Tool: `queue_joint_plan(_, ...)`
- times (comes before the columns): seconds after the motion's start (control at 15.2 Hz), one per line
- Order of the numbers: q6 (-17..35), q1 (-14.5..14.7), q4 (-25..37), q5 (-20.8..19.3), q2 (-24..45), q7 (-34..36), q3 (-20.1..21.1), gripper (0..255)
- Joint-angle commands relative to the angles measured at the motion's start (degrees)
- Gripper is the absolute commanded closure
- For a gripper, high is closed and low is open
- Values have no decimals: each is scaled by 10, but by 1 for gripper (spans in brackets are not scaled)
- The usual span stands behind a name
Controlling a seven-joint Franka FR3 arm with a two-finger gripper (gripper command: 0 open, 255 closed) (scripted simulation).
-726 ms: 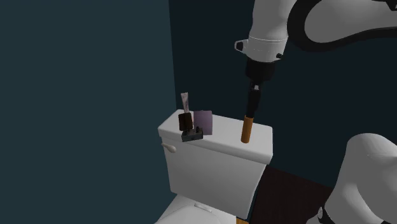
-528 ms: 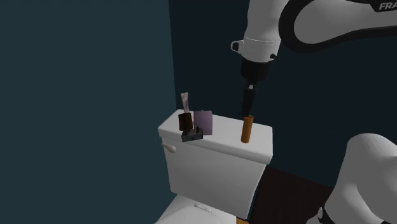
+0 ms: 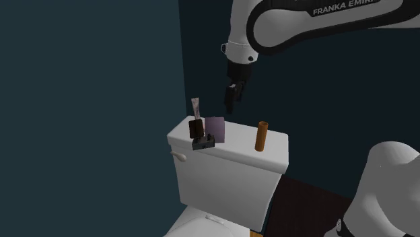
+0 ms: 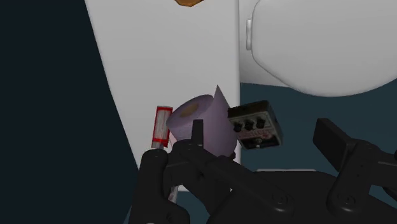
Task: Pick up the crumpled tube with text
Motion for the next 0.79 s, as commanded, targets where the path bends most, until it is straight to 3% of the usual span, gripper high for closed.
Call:
queue_joint_plan(0.0,20,-5,28,3,41,4,-6,0)
queue_joint_plan(0.73,62,-29,244,41,265,13,-39,0)
